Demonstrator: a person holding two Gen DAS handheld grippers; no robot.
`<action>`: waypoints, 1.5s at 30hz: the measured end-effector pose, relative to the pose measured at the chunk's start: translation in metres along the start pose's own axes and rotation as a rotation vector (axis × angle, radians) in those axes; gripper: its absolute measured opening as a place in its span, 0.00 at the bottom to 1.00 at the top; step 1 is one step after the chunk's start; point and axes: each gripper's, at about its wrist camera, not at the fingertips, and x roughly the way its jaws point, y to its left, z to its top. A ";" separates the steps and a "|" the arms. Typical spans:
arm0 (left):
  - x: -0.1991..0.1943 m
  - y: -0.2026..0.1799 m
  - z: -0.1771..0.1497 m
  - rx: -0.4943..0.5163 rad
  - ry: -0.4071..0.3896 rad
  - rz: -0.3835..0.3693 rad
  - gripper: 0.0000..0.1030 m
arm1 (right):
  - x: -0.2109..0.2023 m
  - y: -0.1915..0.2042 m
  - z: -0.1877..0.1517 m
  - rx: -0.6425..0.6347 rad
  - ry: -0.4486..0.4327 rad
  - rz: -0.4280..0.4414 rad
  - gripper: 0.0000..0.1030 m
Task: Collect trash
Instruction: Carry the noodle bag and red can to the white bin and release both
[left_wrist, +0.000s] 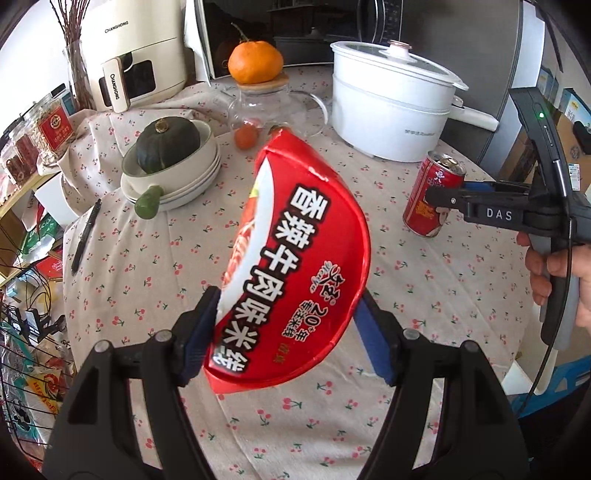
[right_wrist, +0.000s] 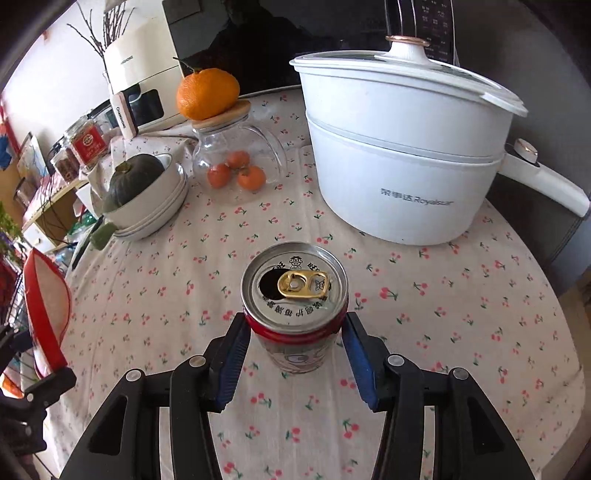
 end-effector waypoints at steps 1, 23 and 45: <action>-0.007 -0.007 -0.002 0.004 -0.002 -0.005 0.71 | -0.013 -0.003 -0.007 -0.005 0.004 0.001 0.51; -0.059 -0.185 -0.066 0.171 0.007 -0.263 0.72 | -0.195 -0.139 -0.143 0.175 -0.010 -0.099 0.51; 0.005 -0.352 -0.098 0.452 0.087 -0.455 0.74 | -0.223 -0.265 -0.219 0.471 0.101 -0.224 0.51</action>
